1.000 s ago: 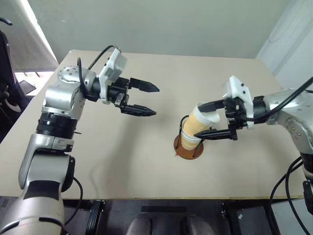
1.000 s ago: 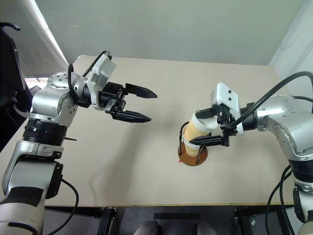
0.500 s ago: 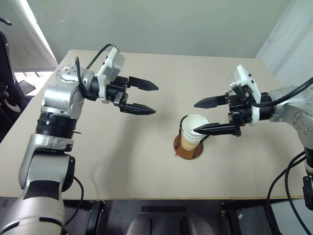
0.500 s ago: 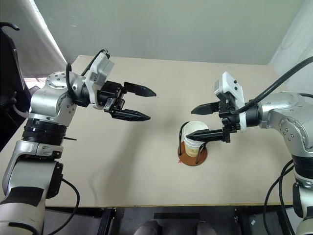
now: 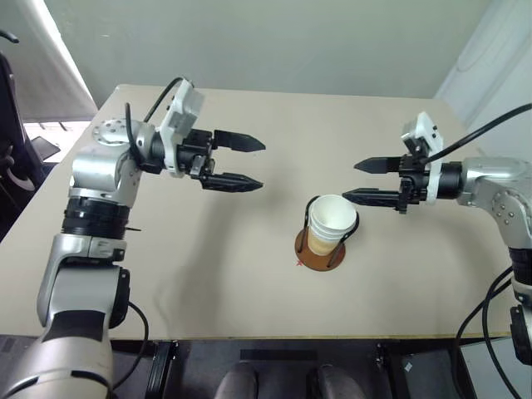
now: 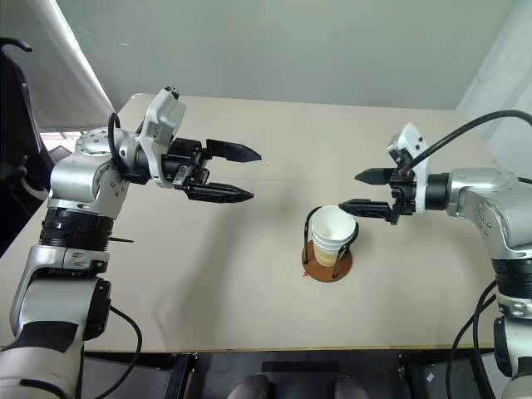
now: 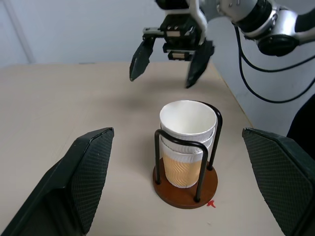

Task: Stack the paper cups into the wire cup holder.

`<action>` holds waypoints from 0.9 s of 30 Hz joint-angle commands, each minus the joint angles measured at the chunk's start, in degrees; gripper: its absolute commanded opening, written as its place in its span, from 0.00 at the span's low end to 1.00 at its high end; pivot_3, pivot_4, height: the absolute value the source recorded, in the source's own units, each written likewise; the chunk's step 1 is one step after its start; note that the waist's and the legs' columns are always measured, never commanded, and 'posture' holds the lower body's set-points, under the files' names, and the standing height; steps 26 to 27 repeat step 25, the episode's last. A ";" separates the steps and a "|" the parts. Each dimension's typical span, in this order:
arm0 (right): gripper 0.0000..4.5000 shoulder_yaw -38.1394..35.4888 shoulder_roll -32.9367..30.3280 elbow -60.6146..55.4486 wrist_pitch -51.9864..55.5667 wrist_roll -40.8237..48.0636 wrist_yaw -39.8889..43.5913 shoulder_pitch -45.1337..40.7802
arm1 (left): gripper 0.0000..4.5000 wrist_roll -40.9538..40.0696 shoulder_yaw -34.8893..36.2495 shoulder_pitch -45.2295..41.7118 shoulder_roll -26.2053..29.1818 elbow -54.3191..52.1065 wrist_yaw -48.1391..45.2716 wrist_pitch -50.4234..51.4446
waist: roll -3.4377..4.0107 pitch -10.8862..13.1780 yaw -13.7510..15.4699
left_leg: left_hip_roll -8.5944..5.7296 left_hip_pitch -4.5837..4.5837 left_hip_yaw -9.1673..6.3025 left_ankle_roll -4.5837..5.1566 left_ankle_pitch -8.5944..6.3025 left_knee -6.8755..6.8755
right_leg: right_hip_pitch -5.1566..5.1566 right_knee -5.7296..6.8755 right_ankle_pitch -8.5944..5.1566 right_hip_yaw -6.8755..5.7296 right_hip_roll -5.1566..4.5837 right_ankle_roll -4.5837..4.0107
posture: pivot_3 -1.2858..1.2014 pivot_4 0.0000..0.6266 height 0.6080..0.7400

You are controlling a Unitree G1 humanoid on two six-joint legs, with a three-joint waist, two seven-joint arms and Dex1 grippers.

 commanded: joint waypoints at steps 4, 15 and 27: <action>0.99 -3.41 -0.17 1.22 -2.45 -1.38 -1.20 0.88 | 1.00 -1.19 3.48 0.52 0.56 -3.30 3.36 5.07 | 0.00 0.00 -0.02 | 0.00 0.00 0.01 0.00 0.00 -0.01 | 0.00 0.00 0.00 -0.02 0.00 0.00 | 0.52 0.24 1.00; 0.99 -3.77 1.24 0.95 -3.58 -3.10 -2.91 4.19 | 1.00 -0.78 6.38 5.18 1.40 -7.70 9.75 8.62 | 0.00 0.00 0.00 | 0.00 0.00 0.02 -0.02 0.01 0.00 | 0.00 0.00 0.00 -0.07 0.01 0.00 | 0.52 0.24 1.00; 0.99 -5.67 1.95 0.55 -3.37 -3.06 -5.27 5.77 | 1.00 -1.41 8.71 7.62 0.04 -9.59 12.04 5.98 | 0.00 0.00 0.01 | -0.01 0.00 0.02 -0.04 0.02 0.02 | 0.00 0.02 0.00 -0.07 0.01 0.00 | 0.52 0.24 1.00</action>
